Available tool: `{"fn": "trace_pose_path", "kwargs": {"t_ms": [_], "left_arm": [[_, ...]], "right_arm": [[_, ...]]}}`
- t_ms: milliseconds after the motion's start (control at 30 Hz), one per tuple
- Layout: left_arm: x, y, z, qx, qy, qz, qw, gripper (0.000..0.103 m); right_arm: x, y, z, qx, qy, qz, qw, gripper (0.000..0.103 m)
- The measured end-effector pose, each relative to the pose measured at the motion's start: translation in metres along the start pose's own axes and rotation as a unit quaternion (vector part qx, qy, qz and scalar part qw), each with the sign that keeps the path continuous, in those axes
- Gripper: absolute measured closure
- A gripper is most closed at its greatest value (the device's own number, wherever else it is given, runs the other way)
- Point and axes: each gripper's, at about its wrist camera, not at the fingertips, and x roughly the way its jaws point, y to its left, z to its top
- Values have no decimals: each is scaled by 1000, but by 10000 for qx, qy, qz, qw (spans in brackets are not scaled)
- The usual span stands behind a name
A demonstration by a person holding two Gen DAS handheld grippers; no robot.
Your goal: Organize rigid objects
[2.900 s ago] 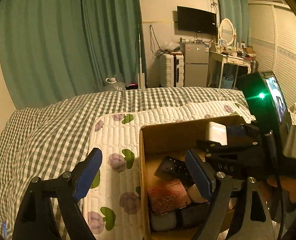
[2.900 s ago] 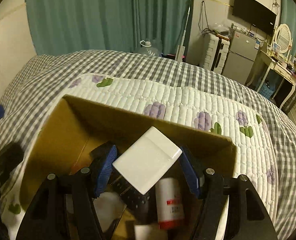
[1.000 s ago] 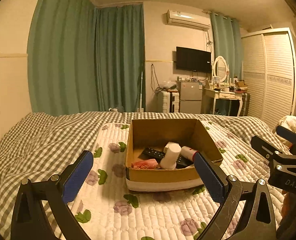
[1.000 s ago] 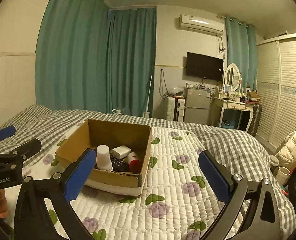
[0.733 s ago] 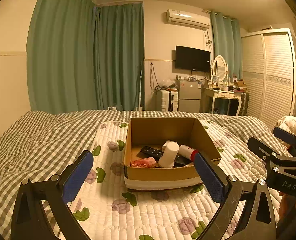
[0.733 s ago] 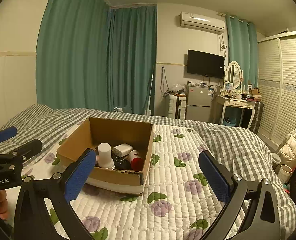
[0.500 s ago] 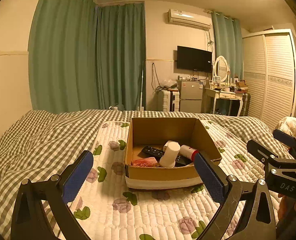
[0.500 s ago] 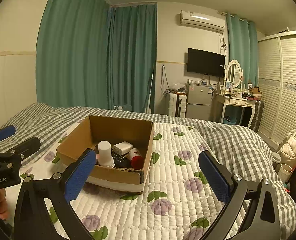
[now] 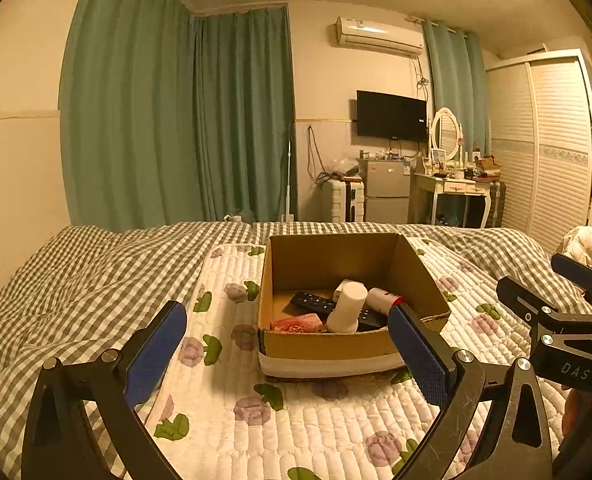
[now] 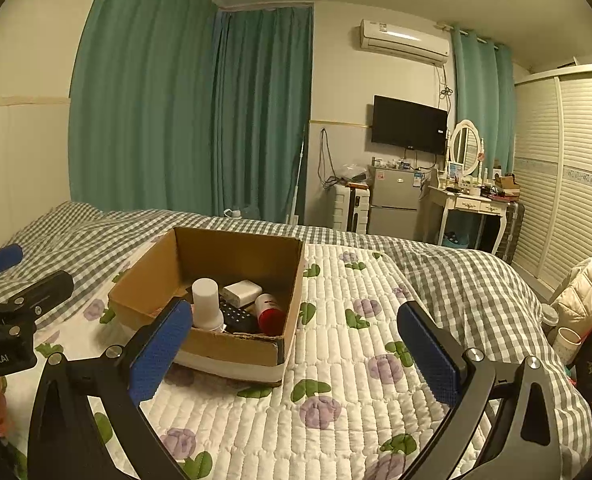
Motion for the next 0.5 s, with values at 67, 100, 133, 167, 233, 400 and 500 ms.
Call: {"fn": "trace_pose_path", "kwargs": {"t_ms": [67,100,133,167,233,400,500], "left_arm": [[0,0,0,9,1,-5,10000,0],[0,0,0,7,7,-1,10000,0],[0,-1,0,14,19,2,10000,0],[1,-1,0,20,27,7,10000,0],[1,-1,0,19,36,-10,10000,0],[2,-1,0,18,44,-16,10000,0],[1,0,0,15,46,-7,10000,0]], "right_arm": [[0,0,0,-2,1,10,10000,0],[0,0,0,-8,11,16,10000,0],[0,0,0,-13,12,12,10000,0],[0,0,0,-11,12,12,10000,0],[1,0,0,-14,28,19,10000,0],[2,-1,-1,-17,46,31,10000,0],[3,-1,-2,-16,54,37,10000,0]]}}
